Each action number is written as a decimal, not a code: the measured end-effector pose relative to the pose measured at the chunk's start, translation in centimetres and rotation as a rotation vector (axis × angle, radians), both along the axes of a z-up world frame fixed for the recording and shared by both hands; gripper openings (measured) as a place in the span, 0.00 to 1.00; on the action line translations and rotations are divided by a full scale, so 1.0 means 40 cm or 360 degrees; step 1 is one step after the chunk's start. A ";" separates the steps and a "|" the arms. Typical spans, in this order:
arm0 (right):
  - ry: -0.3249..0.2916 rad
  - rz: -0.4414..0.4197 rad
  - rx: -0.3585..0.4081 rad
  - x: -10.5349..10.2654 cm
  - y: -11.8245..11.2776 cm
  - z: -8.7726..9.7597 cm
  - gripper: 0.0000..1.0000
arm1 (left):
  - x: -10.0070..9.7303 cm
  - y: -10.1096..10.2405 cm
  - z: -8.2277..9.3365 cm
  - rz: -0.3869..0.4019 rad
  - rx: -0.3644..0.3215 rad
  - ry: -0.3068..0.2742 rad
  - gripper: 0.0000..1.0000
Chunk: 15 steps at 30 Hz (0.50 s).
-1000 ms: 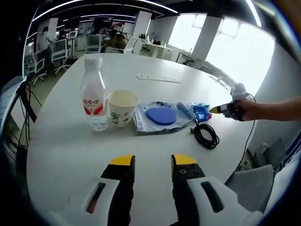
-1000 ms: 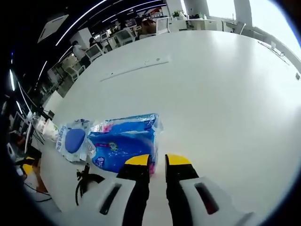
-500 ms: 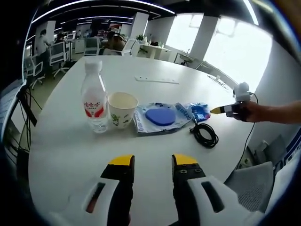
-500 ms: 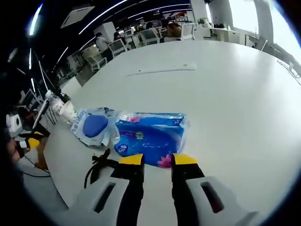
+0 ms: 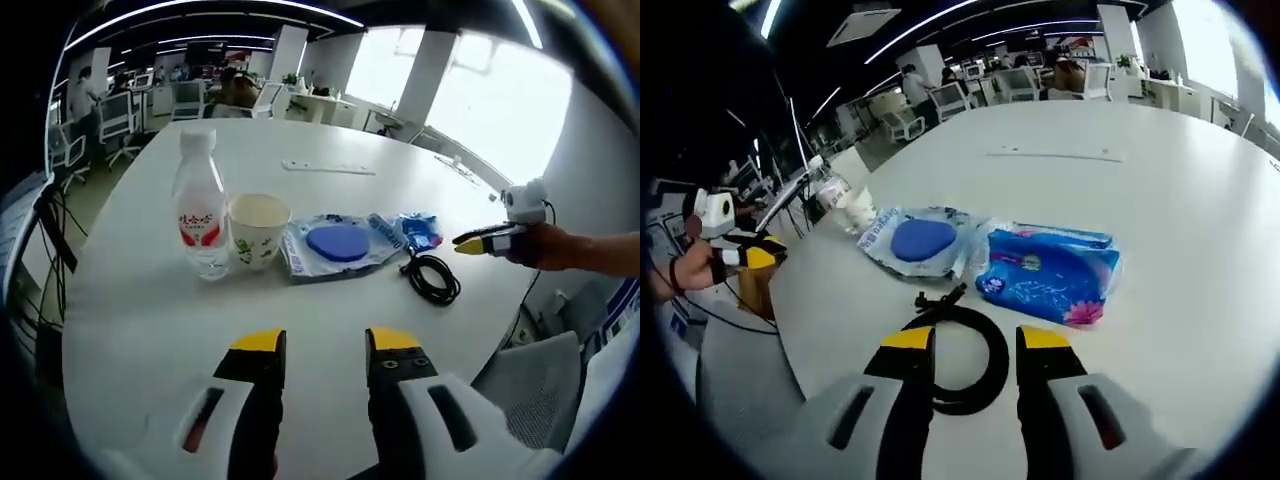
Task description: Arrange the tabletop items into an orderly group along one side of the table until the central work area is clear of visible clutter.
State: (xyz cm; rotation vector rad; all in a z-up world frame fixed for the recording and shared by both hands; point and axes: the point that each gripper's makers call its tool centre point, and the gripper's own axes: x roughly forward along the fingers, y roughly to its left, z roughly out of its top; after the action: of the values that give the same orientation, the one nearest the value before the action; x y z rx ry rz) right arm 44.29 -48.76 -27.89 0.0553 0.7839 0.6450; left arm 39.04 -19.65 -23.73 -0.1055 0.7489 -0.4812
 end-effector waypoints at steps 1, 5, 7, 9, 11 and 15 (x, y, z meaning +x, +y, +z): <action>-0.0002 0.0012 0.0003 -0.008 0.005 0.003 0.33 | 0.000 0.001 0.000 -0.0003 0.0001 -0.0001 0.30; -0.0022 0.0067 0.0002 -0.040 0.023 0.010 0.35 | -0.004 0.001 0.000 -0.0013 0.0001 -0.0001 0.31; -0.0028 0.0103 -0.0016 -0.052 0.029 0.012 0.35 | -0.006 0.000 -0.004 -0.0021 0.0000 0.0003 0.31; -0.0034 0.0126 -0.0026 -0.061 0.035 0.016 0.36 | -0.008 0.000 -0.006 -0.0026 0.0003 0.0007 0.31; -0.0042 0.0153 -0.0053 -0.065 0.038 0.016 0.36 | -0.012 -0.001 -0.006 -0.0030 0.0003 0.0010 0.31; -0.0041 0.0174 -0.0068 -0.071 0.039 0.016 0.37 | -0.013 0.002 -0.008 -0.0035 0.0009 0.0010 0.31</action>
State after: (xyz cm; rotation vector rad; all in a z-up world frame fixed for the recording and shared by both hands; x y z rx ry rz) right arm 41.46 -47.20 -27.26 -0.0351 0.7795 0.7307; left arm 38.52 -19.58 -24.05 -0.0936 0.7585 -0.4995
